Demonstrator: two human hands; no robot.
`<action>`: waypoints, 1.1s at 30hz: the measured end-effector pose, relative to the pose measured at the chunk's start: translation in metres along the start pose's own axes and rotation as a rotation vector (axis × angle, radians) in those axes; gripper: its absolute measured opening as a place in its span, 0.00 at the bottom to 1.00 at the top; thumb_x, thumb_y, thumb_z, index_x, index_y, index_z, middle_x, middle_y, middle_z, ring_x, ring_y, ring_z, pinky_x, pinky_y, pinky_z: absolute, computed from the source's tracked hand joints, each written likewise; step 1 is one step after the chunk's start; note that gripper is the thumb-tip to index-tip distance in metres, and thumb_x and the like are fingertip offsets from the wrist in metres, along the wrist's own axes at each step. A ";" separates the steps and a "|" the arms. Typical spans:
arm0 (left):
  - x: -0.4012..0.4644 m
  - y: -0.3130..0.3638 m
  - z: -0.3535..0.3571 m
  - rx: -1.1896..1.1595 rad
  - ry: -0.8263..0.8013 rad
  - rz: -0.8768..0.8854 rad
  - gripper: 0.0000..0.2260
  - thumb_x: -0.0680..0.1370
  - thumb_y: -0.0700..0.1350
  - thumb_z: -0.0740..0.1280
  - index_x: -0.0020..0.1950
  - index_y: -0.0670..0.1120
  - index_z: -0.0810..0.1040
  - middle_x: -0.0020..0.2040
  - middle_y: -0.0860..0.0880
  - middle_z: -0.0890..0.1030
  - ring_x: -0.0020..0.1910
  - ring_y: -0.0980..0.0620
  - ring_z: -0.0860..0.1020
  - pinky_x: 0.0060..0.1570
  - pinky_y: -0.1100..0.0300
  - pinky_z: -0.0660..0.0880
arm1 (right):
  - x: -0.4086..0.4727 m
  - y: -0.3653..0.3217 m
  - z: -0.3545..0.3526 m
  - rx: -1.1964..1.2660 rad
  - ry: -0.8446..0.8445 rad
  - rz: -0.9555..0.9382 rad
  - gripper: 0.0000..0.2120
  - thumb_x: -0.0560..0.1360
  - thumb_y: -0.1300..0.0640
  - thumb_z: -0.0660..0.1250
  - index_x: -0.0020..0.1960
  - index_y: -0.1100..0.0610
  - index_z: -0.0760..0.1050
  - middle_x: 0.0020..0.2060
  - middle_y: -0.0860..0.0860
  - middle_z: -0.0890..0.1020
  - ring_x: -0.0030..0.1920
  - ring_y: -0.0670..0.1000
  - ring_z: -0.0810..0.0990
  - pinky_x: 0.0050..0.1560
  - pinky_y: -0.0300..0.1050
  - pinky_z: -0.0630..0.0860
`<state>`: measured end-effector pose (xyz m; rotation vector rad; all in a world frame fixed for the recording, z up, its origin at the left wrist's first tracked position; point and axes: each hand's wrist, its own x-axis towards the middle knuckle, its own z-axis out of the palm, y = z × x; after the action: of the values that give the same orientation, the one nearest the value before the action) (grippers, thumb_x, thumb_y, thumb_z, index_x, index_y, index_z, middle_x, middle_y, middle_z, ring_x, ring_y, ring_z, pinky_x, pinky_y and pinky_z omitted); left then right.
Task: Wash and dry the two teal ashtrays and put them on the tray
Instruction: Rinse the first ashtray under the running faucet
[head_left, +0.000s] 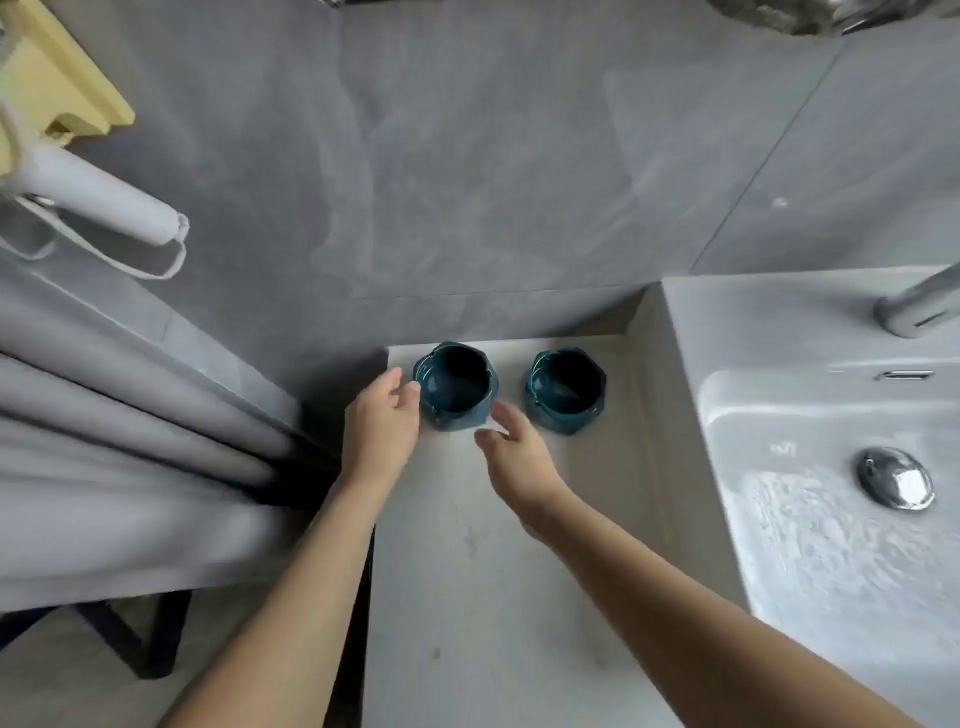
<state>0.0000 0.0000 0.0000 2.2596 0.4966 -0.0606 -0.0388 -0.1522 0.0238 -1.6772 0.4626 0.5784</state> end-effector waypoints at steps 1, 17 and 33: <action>0.014 -0.003 0.003 0.036 -0.016 0.000 0.16 0.81 0.47 0.62 0.60 0.37 0.77 0.61 0.38 0.81 0.59 0.41 0.78 0.56 0.54 0.73 | 0.013 -0.004 0.006 0.024 0.010 -0.029 0.19 0.80 0.62 0.57 0.70 0.50 0.66 0.59 0.51 0.78 0.59 0.54 0.77 0.47 0.42 0.72; 0.031 -0.010 -0.008 0.343 -0.051 0.189 0.18 0.77 0.45 0.64 0.31 0.37 0.66 0.24 0.43 0.64 0.26 0.47 0.59 0.25 0.56 0.56 | 0.036 -0.008 0.022 0.035 0.053 0.001 0.16 0.72 0.58 0.60 0.60 0.55 0.73 0.57 0.54 0.78 0.52 0.52 0.77 0.43 0.41 0.72; -0.191 0.186 0.049 0.350 -0.304 0.556 0.17 0.77 0.49 0.63 0.32 0.41 0.66 0.26 0.48 0.63 0.27 0.51 0.59 0.29 0.57 0.57 | -0.143 0.003 -0.267 -0.327 -0.068 -0.096 0.14 0.76 0.54 0.64 0.60 0.48 0.78 0.47 0.57 0.85 0.36 0.58 0.83 0.43 0.53 0.84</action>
<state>-0.1015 -0.2108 0.1377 2.5884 -0.3343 -0.2155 -0.1224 -0.4171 0.1437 -1.9716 0.2440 0.6643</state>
